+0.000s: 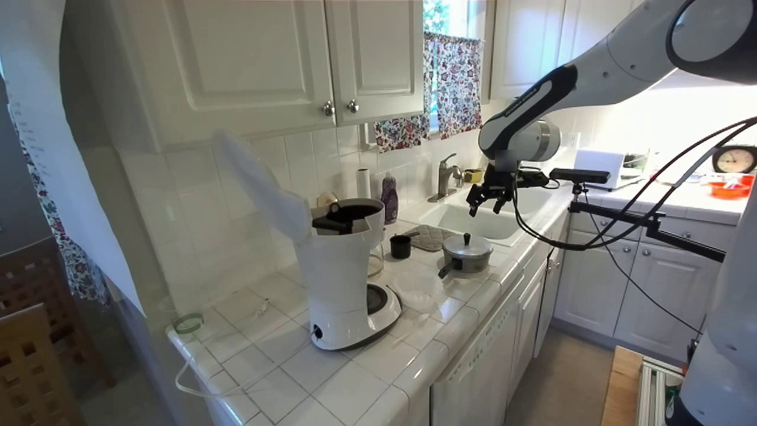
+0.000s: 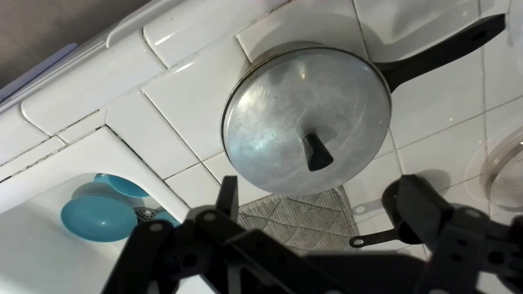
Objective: Take the lid off the pot
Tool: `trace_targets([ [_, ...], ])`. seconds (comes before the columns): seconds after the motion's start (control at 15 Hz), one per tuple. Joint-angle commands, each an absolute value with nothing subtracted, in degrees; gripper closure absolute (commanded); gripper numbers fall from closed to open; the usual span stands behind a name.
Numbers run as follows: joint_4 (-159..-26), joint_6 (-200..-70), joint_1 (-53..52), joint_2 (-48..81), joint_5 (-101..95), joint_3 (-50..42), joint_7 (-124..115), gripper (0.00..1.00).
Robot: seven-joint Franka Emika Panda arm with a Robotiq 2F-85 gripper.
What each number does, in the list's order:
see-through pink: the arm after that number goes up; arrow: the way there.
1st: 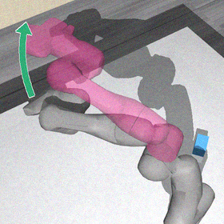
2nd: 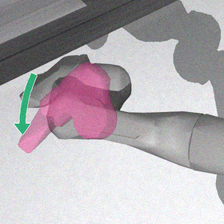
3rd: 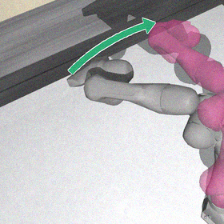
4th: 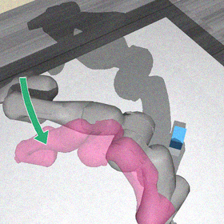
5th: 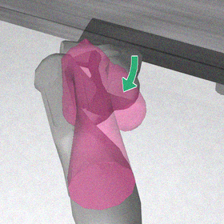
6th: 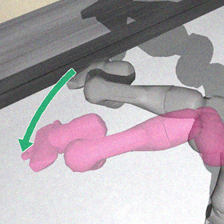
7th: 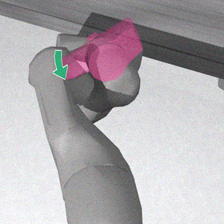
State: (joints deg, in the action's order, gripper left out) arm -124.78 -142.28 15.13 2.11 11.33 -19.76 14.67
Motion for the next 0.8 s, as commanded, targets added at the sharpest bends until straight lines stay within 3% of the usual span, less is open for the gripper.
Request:
trace_targets([
  [0.0, -125.0, -143.3, 16.3, 2.2, 9.7, -18.9, 13.1, 0.0],
  [0.73, -121.8, -147.1, 18.0, 9.0, 9.8, -18.0, 16.0, 0.0],
])
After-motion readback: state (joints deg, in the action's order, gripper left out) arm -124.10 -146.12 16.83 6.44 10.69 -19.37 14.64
